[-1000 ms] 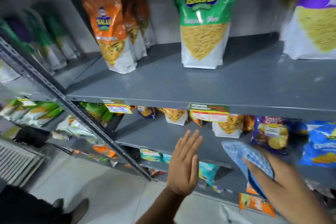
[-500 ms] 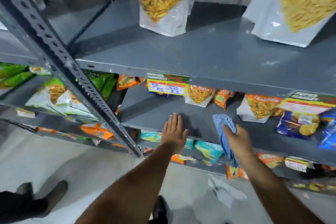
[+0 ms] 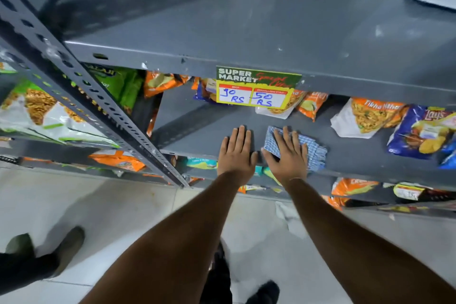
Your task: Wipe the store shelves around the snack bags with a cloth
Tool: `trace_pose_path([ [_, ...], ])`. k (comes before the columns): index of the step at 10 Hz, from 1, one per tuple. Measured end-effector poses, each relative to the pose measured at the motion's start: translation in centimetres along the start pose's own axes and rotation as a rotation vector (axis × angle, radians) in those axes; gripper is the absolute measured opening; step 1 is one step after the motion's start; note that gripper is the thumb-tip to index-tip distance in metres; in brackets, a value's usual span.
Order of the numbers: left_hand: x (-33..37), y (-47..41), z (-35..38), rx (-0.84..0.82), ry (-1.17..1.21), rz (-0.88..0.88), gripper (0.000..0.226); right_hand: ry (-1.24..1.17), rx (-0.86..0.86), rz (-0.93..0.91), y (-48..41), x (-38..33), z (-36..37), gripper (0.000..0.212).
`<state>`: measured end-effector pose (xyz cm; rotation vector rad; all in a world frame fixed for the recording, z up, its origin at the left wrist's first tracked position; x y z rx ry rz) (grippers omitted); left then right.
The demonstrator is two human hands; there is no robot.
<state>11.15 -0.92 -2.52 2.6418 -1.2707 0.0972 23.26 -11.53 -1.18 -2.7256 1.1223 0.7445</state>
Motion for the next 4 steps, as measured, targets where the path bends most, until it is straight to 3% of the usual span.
trace_pose_path([
  [3, -0.1, 0.1, 0.1, -0.031, -0.051, -0.015, 0.072, 0.105, -0.226, -0.052, -0.5, 0.0, -0.4, 0.089],
  [4, 0.1, 0.9, 0.0, -0.013, -0.081, -0.032, 0.071, 0.079, -0.132, -0.1, -0.3, -0.2, -1.8, 0.087],
])
Point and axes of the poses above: each hand's wrist, its own y-axis away from the middle knuckle, its own z-axis out of the palm, x = y × z, the point moved 7 cm from there along -y, towards the middle knuckle, and after that the axes turned 13 degrees about -y, right-handed, at the moved point
